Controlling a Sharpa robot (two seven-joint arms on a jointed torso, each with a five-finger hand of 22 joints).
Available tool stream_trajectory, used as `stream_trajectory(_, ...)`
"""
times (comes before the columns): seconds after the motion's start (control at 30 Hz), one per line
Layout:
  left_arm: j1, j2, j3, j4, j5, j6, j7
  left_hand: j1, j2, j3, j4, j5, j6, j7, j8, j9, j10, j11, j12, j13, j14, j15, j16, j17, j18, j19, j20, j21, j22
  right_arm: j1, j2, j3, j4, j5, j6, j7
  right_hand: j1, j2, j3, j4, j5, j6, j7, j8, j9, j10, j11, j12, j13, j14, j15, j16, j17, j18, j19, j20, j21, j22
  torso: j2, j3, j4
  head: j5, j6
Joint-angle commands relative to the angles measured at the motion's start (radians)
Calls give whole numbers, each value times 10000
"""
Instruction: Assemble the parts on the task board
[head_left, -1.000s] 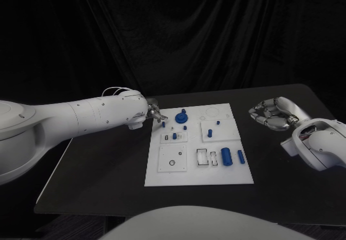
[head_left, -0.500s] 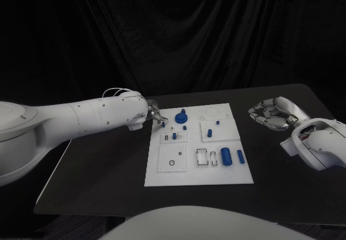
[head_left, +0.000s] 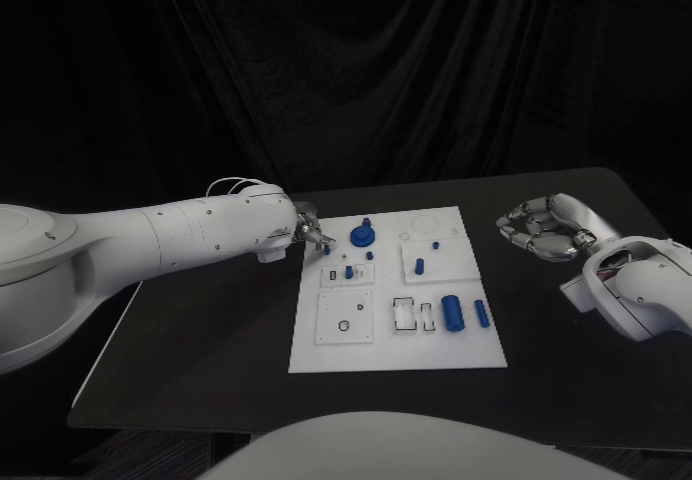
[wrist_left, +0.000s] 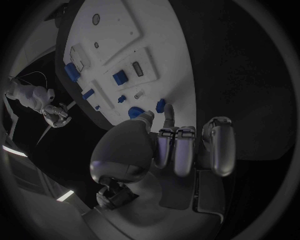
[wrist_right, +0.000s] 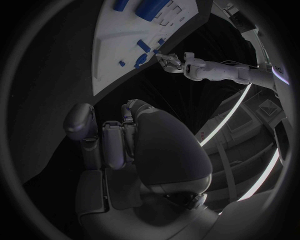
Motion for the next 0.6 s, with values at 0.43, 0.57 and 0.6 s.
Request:
stream_trajectory(0.43, -86, 70, 6, -84, 41, 78, 341, 121, 76, 64, -82, 130, 71, -8, -125, -59, 1045, 103, 36, 2634, 1021, 74, -12, 2635, 87, -79, 52, -101, 1664, -25, -6, 8, 16, -47, 83, -158, 9, -17, 72, 4, 39, -95, -9, 55, -18, -82, 14, -46, -25, 160, 53, -45, 848, 72, -80, 22, -78, 1188, 6, -1, 3, -33, 0)
stream_trajectory(0.57, -95, 66, 6, -96, 41, 17, 431, 171, 117, 118, -121, 301, 78, -6, -180, -99, 1045, 105, 36, 2634, 1021, 77, -12, 2635, 88, -86, 55, -115, 1668, -25, -11, 8, 18, -47, 84, -164, 9, -17, 72, 4, 39, -95, -9, 55, -18, -82, 14, -46, -25, 160, 53, -45, 848, 72, -80, 22, -78, 1188, 12, -5, 0, -37, 0)
stream_trajectory(0.6, -97, 65, 6, -100, 41, 12, 451, 183, 121, 134, -134, 386, 84, -5, -198, -111, 1045, 104, 36, 2634, 1021, 78, -12, 2635, 88, -87, 56, -119, 1670, -25, -12, 8, 18, -47, 86, -167, 9, -17, 72, 4, 39, -95, -9, 55, -18, -82, 14, -46, -25, 160, 53, -45, 848, 72, -80, 22, -78, 1188, 11, -5, -2, -37, 0)
